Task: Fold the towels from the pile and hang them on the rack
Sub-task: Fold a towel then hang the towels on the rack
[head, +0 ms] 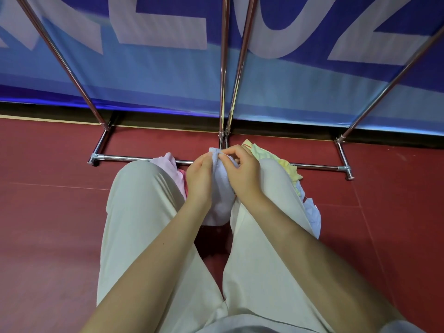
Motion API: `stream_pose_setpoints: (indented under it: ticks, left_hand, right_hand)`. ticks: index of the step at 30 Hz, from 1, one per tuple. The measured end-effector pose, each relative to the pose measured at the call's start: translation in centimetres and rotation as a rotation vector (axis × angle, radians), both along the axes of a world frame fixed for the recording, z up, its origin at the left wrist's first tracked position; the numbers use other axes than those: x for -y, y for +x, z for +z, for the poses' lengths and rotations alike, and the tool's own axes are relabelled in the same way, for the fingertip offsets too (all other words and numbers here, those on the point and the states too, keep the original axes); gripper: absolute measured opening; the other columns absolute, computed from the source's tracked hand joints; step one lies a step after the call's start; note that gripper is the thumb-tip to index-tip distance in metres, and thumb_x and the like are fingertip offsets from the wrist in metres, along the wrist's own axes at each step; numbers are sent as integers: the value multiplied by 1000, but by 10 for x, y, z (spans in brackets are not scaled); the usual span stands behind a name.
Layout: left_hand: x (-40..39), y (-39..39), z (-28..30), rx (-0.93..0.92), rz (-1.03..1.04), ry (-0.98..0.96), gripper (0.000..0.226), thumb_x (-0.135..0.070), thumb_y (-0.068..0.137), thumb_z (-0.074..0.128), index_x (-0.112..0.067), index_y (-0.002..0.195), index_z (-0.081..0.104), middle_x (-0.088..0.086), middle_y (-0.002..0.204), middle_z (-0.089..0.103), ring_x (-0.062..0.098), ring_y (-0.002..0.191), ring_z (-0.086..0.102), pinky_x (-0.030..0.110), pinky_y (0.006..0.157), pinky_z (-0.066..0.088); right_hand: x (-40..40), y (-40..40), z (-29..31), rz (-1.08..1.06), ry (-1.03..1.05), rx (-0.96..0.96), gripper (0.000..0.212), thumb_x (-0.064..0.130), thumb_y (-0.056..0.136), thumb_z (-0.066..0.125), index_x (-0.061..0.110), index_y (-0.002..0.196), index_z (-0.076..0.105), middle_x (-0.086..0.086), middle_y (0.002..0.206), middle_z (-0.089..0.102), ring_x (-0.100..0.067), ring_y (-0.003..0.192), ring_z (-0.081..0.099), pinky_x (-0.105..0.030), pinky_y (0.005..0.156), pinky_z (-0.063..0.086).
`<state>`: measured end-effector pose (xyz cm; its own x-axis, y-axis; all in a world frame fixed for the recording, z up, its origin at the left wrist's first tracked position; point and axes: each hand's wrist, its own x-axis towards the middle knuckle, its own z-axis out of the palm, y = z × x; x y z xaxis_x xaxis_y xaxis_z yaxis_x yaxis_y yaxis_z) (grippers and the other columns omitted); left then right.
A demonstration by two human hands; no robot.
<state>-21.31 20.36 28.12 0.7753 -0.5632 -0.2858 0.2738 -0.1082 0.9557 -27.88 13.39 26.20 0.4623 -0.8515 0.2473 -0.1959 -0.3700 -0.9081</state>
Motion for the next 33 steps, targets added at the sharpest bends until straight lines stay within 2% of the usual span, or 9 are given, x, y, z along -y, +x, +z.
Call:
stream_pose_setpoints:
  ticks: [5,8,13,17,20,24,28,31,33]
  left_hand:
    - [-1,3,0,82,-32,71,38,-14,99,46,-16,61,50,-11,53,47,-5,49,44,18,60,36]
    - [-9,2,-2,204,-170,20,29,-21,99,50,-16,75,66,-13,65,59,-6,66,50,13,66,39]
    - [-19,10,-5,273,-121,41,37,-21,99,51,-19,63,51,-16,49,40,-2,53,38,13,55,31]
    - [-26,13,-8,257,-69,58,31,-21,99,50,-9,70,51,-9,60,38,-3,55,38,16,59,32]
    - [-31,17,-3,204,-6,25,25,-17,100,48,-6,79,55,-8,68,41,-17,57,45,5,61,37]
    - [-41,35,-1,193,65,-6,32,-33,94,52,-20,65,48,-5,66,42,11,80,42,30,75,37]
    - [-50,42,7,327,80,-22,36,-22,98,50,7,77,47,6,74,39,11,70,36,23,62,33]
    - [-51,42,9,461,46,-17,32,-17,97,50,6,75,49,4,70,39,6,65,36,19,59,33]
    - [-50,42,6,499,18,11,24,-16,97,51,-3,79,58,-5,71,51,1,66,44,13,63,38]
  right_hand:
    - [2,0,-2,2,68,20,11,14,86,66,18,75,64,1,81,63,-9,75,56,-27,71,45]
    - [3,-1,0,29,190,49,20,12,86,66,26,73,63,11,75,65,-8,73,58,-23,70,47]
    - [2,2,3,140,346,85,5,6,87,66,7,82,67,5,78,66,-6,77,59,-19,75,47]
    - [-4,4,5,235,319,59,5,5,88,65,10,87,66,7,81,65,-6,77,57,-18,76,47]
    - [-10,0,4,325,304,23,15,3,87,64,16,94,62,8,83,62,-5,72,54,-17,73,46]
    - [-15,-7,-5,373,238,-140,18,15,87,66,26,99,59,6,70,58,-7,69,52,-23,74,46]
    - [-12,-14,-9,327,149,-213,13,23,86,68,26,97,63,8,75,59,-7,72,54,-29,75,48]
    - [-5,-20,-8,251,49,-241,11,23,83,68,23,94,65,11,82,63,-6,76,56,-26,74,48]
    - [1,-25,-8,188,-3,-289,8,23,84,66,21,92,65,10,85,64,-9,79,58,-25,73,47]
